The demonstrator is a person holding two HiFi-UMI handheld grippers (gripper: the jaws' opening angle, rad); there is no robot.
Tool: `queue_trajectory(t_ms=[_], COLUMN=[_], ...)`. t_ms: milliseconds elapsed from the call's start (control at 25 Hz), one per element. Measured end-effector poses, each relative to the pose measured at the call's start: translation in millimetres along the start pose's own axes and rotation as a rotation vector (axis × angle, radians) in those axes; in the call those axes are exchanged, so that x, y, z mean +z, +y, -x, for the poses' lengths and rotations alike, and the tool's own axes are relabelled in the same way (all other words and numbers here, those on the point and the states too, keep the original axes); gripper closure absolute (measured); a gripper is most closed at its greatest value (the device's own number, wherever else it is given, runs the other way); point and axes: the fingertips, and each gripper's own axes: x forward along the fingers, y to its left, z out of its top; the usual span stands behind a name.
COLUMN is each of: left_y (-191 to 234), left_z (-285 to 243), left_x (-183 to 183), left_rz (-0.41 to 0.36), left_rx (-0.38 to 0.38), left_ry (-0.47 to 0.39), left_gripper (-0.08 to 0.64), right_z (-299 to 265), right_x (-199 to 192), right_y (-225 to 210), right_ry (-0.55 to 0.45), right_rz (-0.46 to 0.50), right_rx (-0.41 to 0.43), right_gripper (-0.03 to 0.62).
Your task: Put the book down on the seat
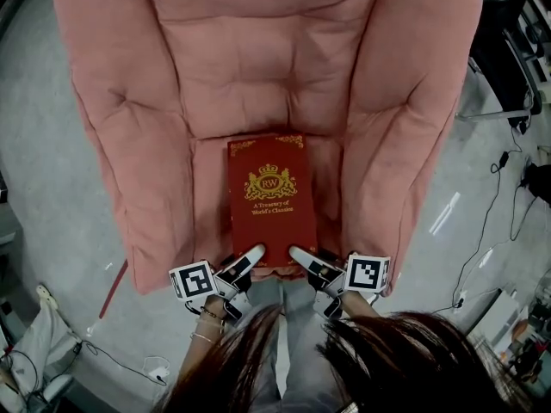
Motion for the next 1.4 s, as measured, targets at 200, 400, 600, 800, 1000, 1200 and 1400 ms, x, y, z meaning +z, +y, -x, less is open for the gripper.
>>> queue_trajectory(t_ms=[200, 400, 600, 800, 1000, 1200, 1400], left_y=[4, 9, 18, 27, 31, 36, 45], left_z=[0, 0, -1, 0, 0, 6, 15], left_x=[3, 9, 11, 12, 15, 17, 15], left_rz=[-0.070, -0.152, -0.179, -0.194, -0.213, -0.238, -0.250], left_rx=[0.020, 0.083, 0.139, 0.172, 0.208, 0.275, 0.312], left_ry=[0.050, 0.098, 0.127, 0.157, 0.178, 0.193, 0.219], left_gripper=[0.241, 0.224, 0.213, 0.213, 0.213, 0.209, 0.209], right_z=[-3, -8, -11, -14, -15, -15, -16], right_x=[-5, -7, -10, -12, -14, -16, -17], right_y=[-6, -12, -23, -35, -41, -46, -60], right_ry=[0.006, 0.032, 0.036, 0.026, 0.013, -0.005, 0.002], right_rz=[-0.030, -0.013, -0.003, -0.005, -0.008, -0.013, 0.015], right_rx=[-0.017, -0.071, -0.119, -0.170, -0.211, -0.253, -0.328], right_gripper=[0.311, 0.300, 0.290, 0.268, 0.258, 0.250, 0.247])
